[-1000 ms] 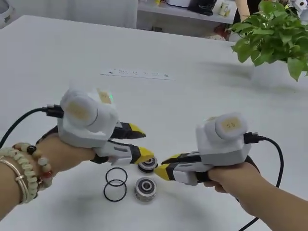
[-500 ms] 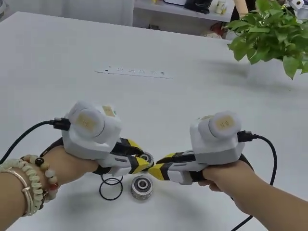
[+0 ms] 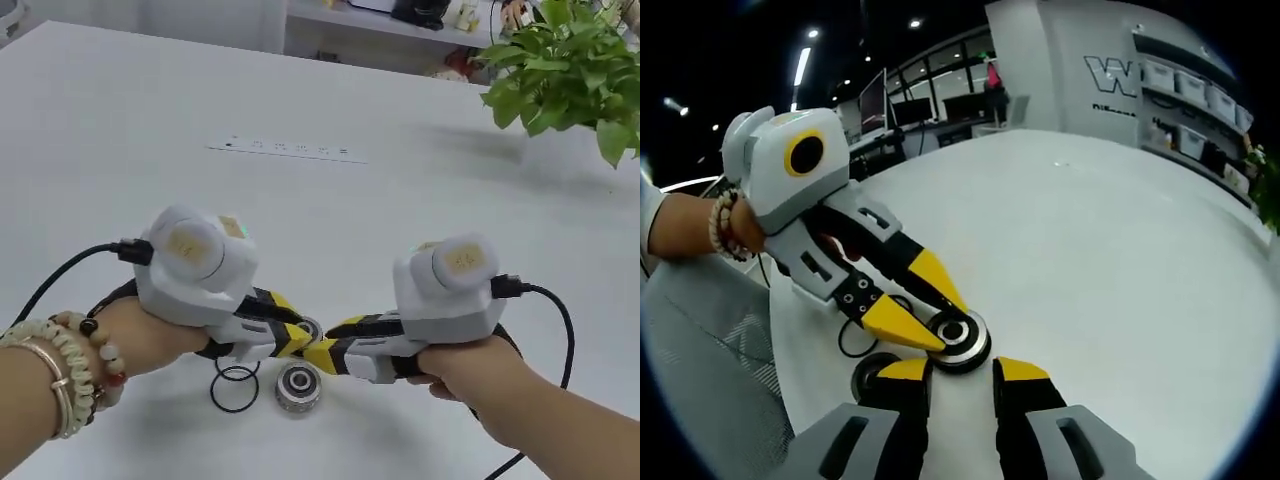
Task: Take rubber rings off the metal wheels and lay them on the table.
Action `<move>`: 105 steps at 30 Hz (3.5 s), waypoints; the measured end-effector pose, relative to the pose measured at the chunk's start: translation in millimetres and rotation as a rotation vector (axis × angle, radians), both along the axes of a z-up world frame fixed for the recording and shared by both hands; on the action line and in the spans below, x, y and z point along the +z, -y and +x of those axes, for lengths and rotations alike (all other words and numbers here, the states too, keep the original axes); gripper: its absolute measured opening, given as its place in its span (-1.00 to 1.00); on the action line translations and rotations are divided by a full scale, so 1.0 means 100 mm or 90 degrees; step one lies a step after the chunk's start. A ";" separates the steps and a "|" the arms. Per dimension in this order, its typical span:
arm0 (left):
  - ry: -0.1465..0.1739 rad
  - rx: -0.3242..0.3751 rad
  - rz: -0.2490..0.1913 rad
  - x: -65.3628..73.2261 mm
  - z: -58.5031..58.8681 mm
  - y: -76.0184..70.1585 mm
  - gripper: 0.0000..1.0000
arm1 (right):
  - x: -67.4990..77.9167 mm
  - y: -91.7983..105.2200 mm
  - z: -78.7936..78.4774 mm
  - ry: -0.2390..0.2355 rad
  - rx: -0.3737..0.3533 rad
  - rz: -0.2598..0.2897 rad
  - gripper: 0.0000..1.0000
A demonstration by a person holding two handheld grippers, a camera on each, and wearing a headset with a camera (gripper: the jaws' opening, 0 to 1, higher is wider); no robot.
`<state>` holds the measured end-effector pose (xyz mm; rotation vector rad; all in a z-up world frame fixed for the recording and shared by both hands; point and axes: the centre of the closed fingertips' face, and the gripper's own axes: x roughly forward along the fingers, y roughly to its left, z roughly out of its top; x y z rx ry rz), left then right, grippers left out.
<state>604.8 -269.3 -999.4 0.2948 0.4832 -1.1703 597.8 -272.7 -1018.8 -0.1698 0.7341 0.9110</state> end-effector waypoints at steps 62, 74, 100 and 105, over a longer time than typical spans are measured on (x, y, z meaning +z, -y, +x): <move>0.011 -0.004 -0.008 -0.03 0.00 -0.05 -0.73 | 0.12 0.04 0.05 -0.126 -0.172 0.145 -1.00; 0.013 -0.003 -0.020 -0.03 0.00 -0.05 -0.74 | 0.15 0.01 0.06 -0.113 -0.154 0.137 -1.00; 0.022 -0.003 -0.016 -0.02 0.02 -0.06 -0.74 | 0.22 -0.06 0.06 -0.091 -0.128 0.139 -1.00; 0.029 -0.004 -0.011 -0.03 0.02 -0.06 -0.74 | 0.31 -0.16 0.04 -0.090 -0.109 0.174 -1.00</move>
